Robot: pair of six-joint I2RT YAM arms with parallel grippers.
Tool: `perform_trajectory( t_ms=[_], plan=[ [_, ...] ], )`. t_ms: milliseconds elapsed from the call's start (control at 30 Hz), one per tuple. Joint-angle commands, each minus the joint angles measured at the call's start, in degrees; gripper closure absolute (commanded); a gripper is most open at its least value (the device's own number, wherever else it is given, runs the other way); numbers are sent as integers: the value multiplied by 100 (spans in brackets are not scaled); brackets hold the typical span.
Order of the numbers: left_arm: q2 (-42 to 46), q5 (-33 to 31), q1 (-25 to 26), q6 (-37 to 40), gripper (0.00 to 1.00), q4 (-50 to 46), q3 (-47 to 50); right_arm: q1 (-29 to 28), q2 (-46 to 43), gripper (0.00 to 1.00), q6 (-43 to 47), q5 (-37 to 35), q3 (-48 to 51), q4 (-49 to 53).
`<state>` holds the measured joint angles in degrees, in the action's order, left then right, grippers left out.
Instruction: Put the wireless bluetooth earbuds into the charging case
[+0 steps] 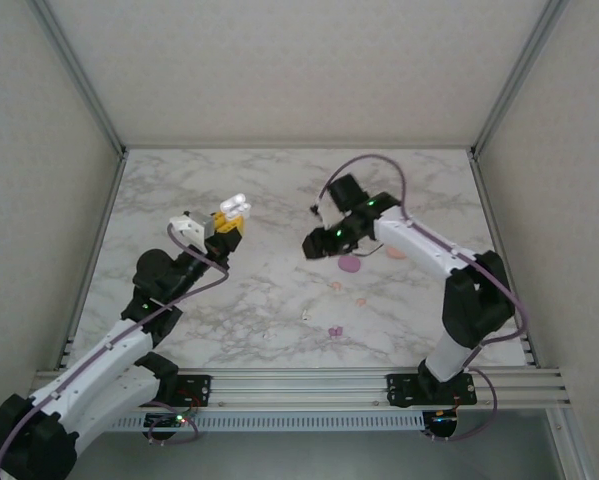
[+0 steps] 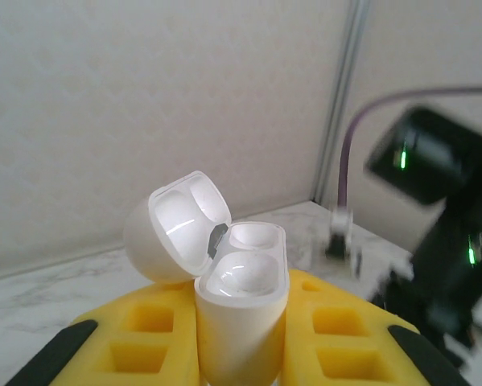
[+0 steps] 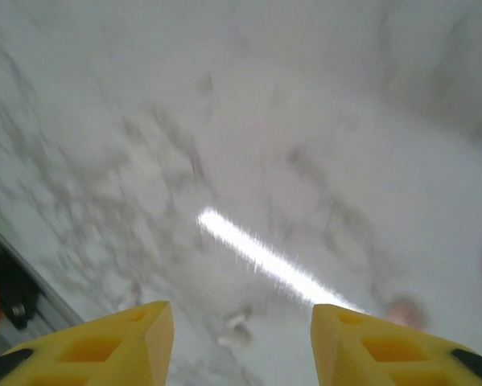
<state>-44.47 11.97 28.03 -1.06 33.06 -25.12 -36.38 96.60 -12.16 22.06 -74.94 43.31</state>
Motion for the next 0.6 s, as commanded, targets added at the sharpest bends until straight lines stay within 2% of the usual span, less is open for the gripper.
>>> perform_trajectory(
  t_ms=[0,133,267,367,467,567],
  plan=[
    [258,-439,19,103,91,-168,16,-248,26,52,-431,-84,402,61],
    [413,-447,18,123,90,-332,-19,-596,83,54,-470,176,750,-306],
    [674,-890,9,156,90,-461,34,-972,270,54,-161,518,769,-683],
    [901,-1003,9,338,89,-814,-33,-1166,533,53,145,59,603,-448],
    [1067,-986,6,400,89,-1081,-98,-1171,733,55,51,-527,499,-181],
    [1158,-975,3,371,88,-1107,-63,-1199,774,53,-48,-581,614,-239]
  ],
)
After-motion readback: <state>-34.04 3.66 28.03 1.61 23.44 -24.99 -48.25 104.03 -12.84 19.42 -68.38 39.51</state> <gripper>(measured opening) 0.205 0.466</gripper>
